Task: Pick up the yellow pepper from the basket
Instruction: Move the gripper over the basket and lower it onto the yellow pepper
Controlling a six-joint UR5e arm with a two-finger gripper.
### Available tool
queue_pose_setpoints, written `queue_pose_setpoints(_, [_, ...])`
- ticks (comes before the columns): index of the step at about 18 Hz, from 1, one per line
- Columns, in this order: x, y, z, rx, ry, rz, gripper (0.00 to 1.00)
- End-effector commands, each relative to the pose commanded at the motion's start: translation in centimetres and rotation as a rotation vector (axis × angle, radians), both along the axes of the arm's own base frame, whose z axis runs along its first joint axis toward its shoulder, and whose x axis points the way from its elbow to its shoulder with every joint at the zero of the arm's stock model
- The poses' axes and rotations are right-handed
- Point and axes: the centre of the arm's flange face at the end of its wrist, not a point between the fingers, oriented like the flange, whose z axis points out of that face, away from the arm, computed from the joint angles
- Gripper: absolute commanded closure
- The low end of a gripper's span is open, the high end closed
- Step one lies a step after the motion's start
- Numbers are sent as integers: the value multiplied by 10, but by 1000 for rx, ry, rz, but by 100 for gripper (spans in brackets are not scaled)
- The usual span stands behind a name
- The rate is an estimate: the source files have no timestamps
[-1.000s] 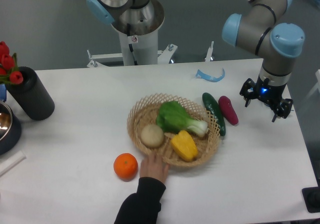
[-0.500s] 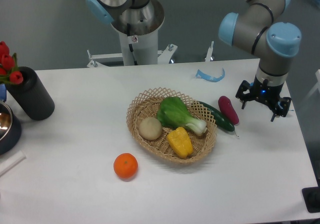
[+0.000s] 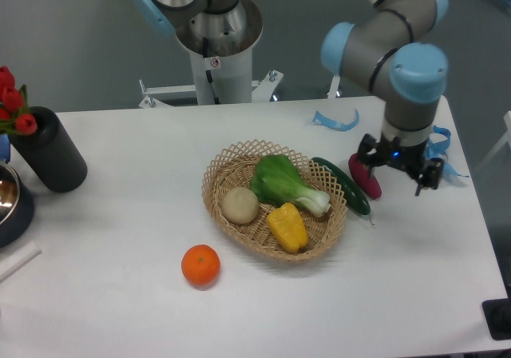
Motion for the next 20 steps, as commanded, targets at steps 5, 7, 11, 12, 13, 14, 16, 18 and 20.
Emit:
queue_pose_setpoints(5, [9,6,14,42,16,217,0])
queue_pose_setpoints(7, [20,23,14,59,10,254,0])
queue_pose_setpoints(11, [40,50,11,91,-12,350,0])
queue_pose_setpoints(12, [40,55,11,101,-14,402,0])
queue_pose_setpoints(13, [45,66,11,113,-19,429,0])
queue_pose_setpoints(14, [50,76,13,128,-24,440,0])
queue_pose_setpoints(16, [56,87,6,134,-42,457,0])
queue_pose_setpoints(18, [56,89,1,141,-37,505,0])
queue_pose_setpoints(20, [58,91,-3,147,-41,545,0])
